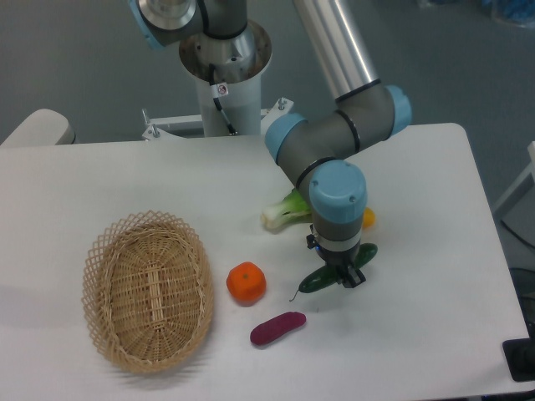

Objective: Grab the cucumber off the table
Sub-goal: 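Lift the held cucumber up and carry it toward the wicker basket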

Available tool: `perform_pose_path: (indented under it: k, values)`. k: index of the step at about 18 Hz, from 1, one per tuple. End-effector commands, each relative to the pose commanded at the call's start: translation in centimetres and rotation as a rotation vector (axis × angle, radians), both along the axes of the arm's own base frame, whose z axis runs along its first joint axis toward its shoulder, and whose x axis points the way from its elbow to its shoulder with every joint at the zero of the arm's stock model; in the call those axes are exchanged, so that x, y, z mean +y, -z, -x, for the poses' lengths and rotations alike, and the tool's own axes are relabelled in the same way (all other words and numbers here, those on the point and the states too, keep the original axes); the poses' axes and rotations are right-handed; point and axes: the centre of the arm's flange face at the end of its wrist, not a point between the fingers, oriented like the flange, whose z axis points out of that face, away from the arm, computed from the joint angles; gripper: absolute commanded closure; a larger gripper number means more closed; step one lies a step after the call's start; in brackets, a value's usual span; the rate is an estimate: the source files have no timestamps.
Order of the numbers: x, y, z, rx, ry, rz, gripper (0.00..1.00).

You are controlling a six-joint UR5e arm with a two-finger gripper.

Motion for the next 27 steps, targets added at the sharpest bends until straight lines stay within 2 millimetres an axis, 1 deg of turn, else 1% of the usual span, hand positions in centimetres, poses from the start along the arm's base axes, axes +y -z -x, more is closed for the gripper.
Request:
perform_pose_path:
  k: [1,3,5,6,7,9,10,11,15,17,19,24,27]
  values:
    - [0.2,-1.3,-0.3,-0.009,0.002,-0.036,0.72]
    - [0.3,-3.0,-0.9,-0.026,0.004,-0.095,0.72]
    - [0.3,-4.8,-1.9,-0.036,0.011,-0.130,0.72]
    - [0.6,-5.3,-2.5,-0.053,0.003,-0.147,0.72]
    - [1.2,-5.6,-3.3,-0.074,-0.013,-0.169,0.72]
    - [2.1,-6.0,-4.4,-0.087,-0.046,-0.186,0.72]
    - [2.4,-6.7,-5.0,-0.082,-0.049,-0.196,0.72]
    - [2.8,-7.1,-5.6,-0.083,-0.057,-0.203,0.72]
    - [3.9,-7.2,-7.0,-0.098,-0.104,-0.215,0.72]
    - [4.3,-7.7,-7.4,-0.098,-0.122,-0.224,0.72]
    - [5.1,-8.3,-8.1,-0.105,-0.131,-0.241,0.72]
    - [5.5,-8.6,-8.9,-0.122,-0.147,-0.255,0.72]
    - [5.5,-8.7,-9.0,-0.124,-0.153,-0.257,0.72]
